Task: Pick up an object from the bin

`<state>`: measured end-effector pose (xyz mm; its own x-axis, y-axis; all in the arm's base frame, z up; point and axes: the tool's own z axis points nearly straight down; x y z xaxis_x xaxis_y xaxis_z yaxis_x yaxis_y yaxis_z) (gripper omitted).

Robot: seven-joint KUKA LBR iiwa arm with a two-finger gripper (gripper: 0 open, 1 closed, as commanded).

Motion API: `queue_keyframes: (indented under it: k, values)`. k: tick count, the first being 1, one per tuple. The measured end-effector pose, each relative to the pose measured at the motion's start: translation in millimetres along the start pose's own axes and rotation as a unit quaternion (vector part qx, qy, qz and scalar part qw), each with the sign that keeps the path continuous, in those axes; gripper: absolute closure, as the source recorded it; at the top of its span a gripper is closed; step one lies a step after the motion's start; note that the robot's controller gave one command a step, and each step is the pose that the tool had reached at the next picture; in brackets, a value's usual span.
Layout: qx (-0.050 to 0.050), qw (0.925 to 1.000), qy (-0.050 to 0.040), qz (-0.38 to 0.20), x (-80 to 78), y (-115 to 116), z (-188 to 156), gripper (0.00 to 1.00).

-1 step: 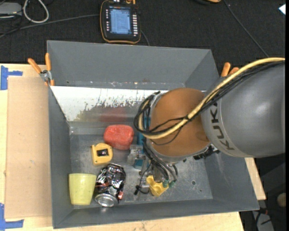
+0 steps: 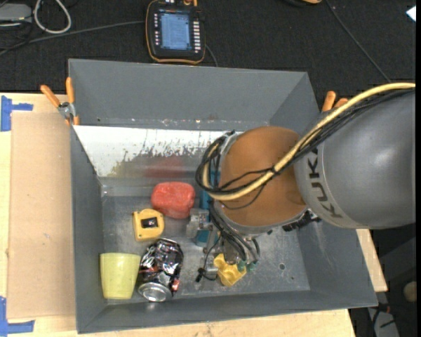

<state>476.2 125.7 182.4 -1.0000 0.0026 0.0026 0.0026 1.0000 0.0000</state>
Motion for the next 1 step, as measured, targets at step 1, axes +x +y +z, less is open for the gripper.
queue_keyframes:
  k: [1]
  values:
    - [-0.001, 0.9769, -0.0052, -0.214, -29.4, 23.8, 95.5, 0.0]
